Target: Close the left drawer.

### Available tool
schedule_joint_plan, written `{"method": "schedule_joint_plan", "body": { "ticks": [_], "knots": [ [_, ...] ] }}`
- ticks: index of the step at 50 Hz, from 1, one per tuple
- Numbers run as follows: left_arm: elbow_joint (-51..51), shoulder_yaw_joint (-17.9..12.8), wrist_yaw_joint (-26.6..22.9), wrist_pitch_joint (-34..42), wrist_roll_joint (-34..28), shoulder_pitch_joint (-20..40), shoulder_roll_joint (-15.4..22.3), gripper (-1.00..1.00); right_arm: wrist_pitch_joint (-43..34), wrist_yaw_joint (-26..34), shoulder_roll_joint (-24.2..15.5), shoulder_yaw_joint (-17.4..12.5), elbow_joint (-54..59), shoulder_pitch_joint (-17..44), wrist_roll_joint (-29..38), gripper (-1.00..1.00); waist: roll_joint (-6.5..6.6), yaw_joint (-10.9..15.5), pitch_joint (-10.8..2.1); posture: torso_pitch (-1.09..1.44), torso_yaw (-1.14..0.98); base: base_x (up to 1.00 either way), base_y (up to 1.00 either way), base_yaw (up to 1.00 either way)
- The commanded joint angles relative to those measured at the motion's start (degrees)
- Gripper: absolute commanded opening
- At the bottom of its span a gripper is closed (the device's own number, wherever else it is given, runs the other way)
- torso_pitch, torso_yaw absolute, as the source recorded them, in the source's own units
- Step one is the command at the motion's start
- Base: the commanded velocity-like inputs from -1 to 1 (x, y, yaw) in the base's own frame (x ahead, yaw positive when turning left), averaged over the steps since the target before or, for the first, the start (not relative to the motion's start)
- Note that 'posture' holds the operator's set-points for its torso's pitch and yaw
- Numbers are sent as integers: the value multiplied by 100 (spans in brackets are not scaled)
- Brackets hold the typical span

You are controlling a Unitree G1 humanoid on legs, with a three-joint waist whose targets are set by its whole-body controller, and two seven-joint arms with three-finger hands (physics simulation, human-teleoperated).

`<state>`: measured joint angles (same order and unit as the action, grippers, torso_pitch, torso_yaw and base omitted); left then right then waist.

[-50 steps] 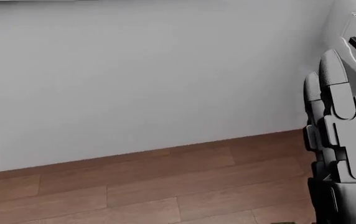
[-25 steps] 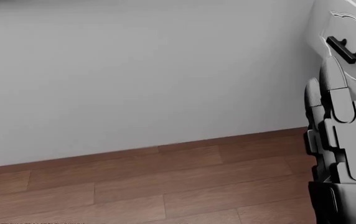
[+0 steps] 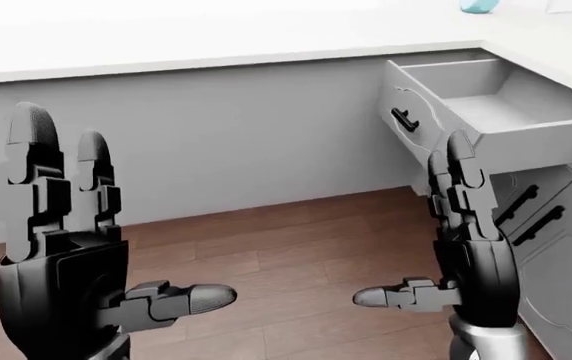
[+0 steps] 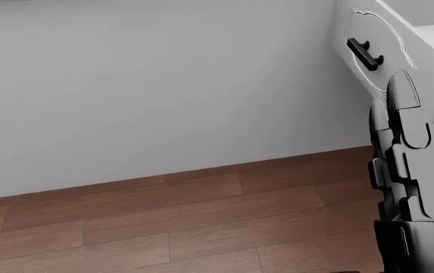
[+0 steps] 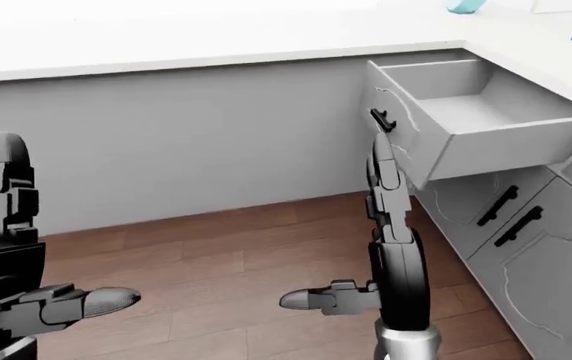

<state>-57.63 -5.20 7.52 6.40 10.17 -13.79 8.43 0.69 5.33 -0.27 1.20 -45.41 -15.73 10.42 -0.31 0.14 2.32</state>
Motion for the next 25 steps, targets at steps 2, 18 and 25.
{"method": "schedule_joint_plan", "body": {
  "ticks": [2,18,25],
  "knots": [
    [-236,-71,33,-187,-18,54,37,100,192,6,7,65,-278,79,-18,100,74,39,-13,0,0,-9,-35,0],
    [-236,-65,-17,-187,-34,36,-9,100,196,5,4,79,-276,67,11,100,99,113,-11,0,0,-9,-35,0],
    [-236,-72,-32,-189,-32,39,-21,100,191,9,6,61,-278,69,4,100,-127,18,-71,0,0,-10,-34,0]
  ]
}}
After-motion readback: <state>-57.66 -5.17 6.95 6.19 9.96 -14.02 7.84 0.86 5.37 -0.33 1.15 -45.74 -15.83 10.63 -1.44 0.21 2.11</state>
